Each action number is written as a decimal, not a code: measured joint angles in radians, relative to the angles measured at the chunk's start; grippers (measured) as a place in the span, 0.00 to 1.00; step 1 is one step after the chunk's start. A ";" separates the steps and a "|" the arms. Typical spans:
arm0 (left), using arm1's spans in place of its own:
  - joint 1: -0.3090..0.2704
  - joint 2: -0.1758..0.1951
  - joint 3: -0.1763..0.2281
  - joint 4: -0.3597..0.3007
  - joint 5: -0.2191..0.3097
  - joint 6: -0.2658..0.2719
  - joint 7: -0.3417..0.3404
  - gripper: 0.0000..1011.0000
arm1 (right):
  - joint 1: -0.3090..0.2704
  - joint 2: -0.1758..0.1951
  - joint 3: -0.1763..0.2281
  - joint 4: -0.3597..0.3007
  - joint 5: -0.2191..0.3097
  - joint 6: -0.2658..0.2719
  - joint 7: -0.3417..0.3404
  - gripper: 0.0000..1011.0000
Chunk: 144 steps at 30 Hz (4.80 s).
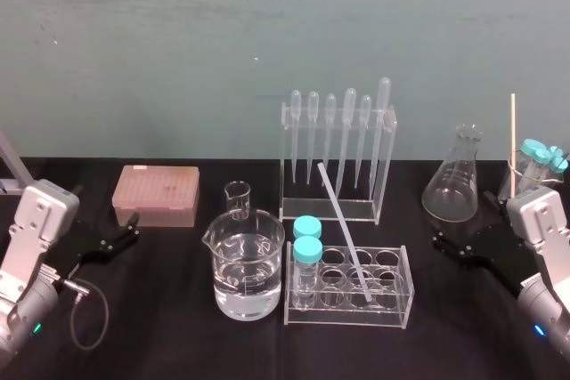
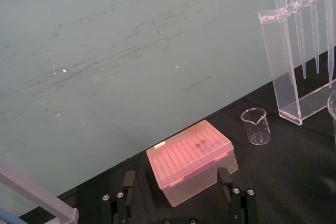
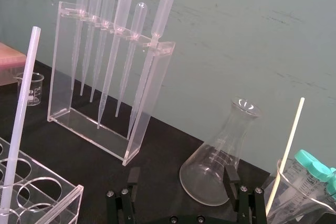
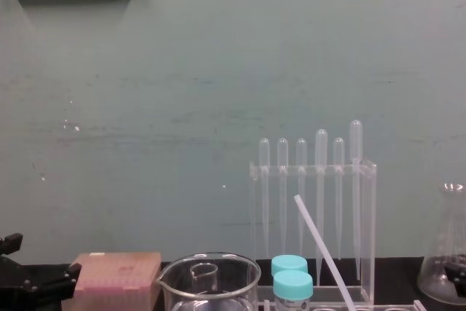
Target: Pick up the stirring rod with one hand, then place it down.
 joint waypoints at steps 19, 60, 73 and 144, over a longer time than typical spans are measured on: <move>0.000 0.000 0.000 0.000 0.000 0.000 0.000 0.99 | 0.000 0.000 0.000 0.000 0.000 0.000 0.000 0.99; 0.000 0.000 0.000 0.000 0.000 0.000 0.000 0.99 | 0.000 0.000 0.000 0.000 0.000 0.000 0.000 0.99; 0.000 0.000 0.000 0.000 0.000 0.000 0.000 0.99 | 0.048 -0.039 0.104 -0.060 0.265 0.148 0.220 0.99; 0.000 0.000 0.000 0.000 0.000 0.000 0.000 0.99 | 0.397 -0.184 -0.146 0.157 0.270 0.473 0.480 0.67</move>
